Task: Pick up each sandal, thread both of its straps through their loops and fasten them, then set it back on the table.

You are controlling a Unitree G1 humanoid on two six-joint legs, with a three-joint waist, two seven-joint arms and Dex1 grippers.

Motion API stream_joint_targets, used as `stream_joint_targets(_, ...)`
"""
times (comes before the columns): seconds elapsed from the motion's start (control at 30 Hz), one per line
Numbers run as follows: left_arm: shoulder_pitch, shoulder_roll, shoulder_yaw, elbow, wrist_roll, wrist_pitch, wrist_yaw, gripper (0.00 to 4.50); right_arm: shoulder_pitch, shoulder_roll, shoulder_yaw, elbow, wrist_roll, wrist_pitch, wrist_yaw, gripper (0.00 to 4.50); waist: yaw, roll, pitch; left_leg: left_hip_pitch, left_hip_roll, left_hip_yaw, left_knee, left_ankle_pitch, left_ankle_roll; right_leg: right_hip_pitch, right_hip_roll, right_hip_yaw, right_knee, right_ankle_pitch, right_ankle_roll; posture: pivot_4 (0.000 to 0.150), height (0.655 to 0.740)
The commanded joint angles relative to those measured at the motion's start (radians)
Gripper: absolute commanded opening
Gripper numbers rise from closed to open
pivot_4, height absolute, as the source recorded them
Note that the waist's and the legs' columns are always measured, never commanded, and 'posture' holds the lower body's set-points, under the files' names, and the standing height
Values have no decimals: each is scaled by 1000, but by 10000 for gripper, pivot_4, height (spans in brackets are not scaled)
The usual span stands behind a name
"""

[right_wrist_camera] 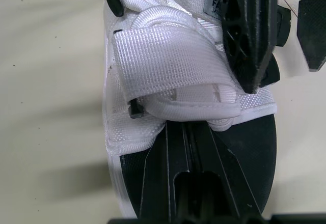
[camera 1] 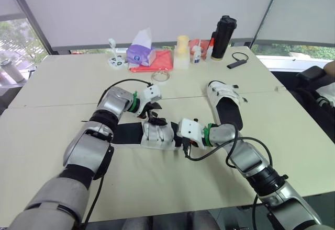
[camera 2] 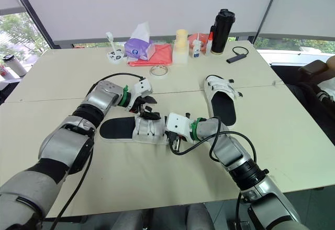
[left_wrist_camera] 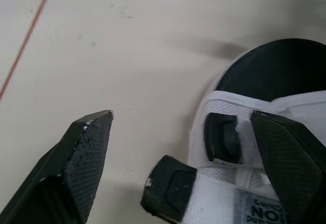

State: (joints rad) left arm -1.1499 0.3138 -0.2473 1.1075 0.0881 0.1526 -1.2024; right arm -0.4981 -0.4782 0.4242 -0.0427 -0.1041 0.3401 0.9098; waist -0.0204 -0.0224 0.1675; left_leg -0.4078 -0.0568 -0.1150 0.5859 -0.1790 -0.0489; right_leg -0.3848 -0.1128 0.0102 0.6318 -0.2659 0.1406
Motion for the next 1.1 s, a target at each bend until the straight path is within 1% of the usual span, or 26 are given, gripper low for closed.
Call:
stream_joint_targets(0.03,-7,6,83,23,-52,39,56,44708,36,-17,42,48,-27,26,21,0,0,0,0,0,0,0,0,0,0,0,0,0,0,0,0,1500,7400)
stream_joint_targets(0.13,-21,0,177,5,-143,81,35,44708,35,-17,42,49,-27,25,22,0,0,-1,0,-1,0,0,1,0,0,0,0,-1,0,0,0,1500,7400)
stream_joint_targets(0.2,-30,7,244,-20,-214,155,1,44708,35,-18,43,49,-27,24,23,0,0,0,0,-1,0,-1,1,0,0,0,0,-1,0,0,0,1500,7400)
stream_joint_targets(0.33,-28,18,290,-64,-262,235,-19,44708,34,-18,41,50,-26,25,26,0,-1,-1,0,-1,0,-1,1,0,0,0,0,-1,0,0,0,1500,7400)
stream_joint_targets(0.4,-11,46,308,-105,-284,274,-37,44708,33,-19,41,51,-26,24,26,0,0,-1,0,-1,0,-1,2,0,0,0,0,-1,0,0,-1,1500,7400)
stream_joint_targets(0.47,37,87,312,-187,-298,267,-64,44708,33,-20,41,50,-26,25,28,0,-4,0,1,-1,0,-1,2,0,0,0,0,-1,0,0,-1,1500,7400)
stream_joint_targets(0.53,116,133,287,-307,-290,224,-93,44708,33,-22,41,47,-24,26,29,0,-9,0,1,-1,0,0,1,0,0,-1,0,-1,1,1,-2,1500,7400)
stream_joint_targets(0.6,179,168,270,-412,-296,232,-114,44708,32,-23,39,46,-22,26,30,0,-10,0,1,-1,0,-1,0,0,0,-1,0,0,1,1,-2,1500,7400)
stream_joint_targets(0.73,307,216,252,-609,-300,226,-110,44708,30,-25,30,42,-21,26,29,0,2,0,1,-1,0,-1,1,0,0,-1,0,0,0,1,-2,1500,7400)
stream_joint_targets(0.83,412,236,243,-740,-294,176,-94,44708,26,-23,15,23,-7,41,32,0,4,0,1,-1,0,-1,2,0,-1,-1,0,0,0,2,-4,1500,7400)
stream_joint_targets(0.97,511,260,240,-847,-302,142,-84,44708,27,-27,-7,-30,16,71,38,0,6,1,1,-1,1,-1,1,0,-1,-2,-1,1,0,0,-7,1500,7400)
stream_joint_targets(1.1,545,287,245,-871,-302,129,-61,44708,38,-54,-24,-108,25,108,50,0,10,1,2,-4,0,-1,1,0,-1,-4,-1,1,0,0,-7,1500,7400)
